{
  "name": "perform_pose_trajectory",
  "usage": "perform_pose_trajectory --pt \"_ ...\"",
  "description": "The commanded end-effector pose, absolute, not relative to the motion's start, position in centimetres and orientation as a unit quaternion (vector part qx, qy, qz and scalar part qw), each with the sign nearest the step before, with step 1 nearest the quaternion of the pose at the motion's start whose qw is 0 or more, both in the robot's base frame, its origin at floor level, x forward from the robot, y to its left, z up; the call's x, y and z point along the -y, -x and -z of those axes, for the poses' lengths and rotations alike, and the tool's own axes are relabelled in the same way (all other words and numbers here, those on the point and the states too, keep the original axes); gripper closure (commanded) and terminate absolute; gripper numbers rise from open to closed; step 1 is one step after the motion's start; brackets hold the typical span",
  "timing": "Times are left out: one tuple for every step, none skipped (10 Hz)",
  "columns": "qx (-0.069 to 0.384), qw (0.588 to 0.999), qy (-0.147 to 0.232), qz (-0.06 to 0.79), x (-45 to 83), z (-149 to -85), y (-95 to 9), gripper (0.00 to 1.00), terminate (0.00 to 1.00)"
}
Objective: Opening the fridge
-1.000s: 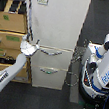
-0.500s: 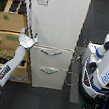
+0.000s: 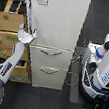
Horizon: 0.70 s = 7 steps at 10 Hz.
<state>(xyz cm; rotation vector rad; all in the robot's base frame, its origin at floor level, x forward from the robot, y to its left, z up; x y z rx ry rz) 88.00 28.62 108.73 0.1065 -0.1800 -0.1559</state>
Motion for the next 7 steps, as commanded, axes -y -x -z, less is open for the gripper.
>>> perform_pose_trajectory --pt "0.066 0.994 0.032 0.084 -29.1 -110.3 -91.3 0.00 0.00" --pt "0.060 0.993 0.042 0.089 -28.7 -110.3 -91.5 0.00 0.00" --pt "0.055 0.993 0.048 0.096 -28.3 -110.4 -91.6 0.00 0.00" --pt "0.054 0.993 0.050 0.096 -28.1 -110.4 -91.7 0.00 0.00" --pt "0.049 0.993 0.047 0.101 -27.4 -110.1 -92.0 0.00 0.00" --pt "0.046 0.993 0.043 0.101 -26.9 -109.7 -92.3 0.00 0.00" --pt "0.037 0.992 0.047 0.111 -26.1 -109.2 -92.4 0.00 0.00"
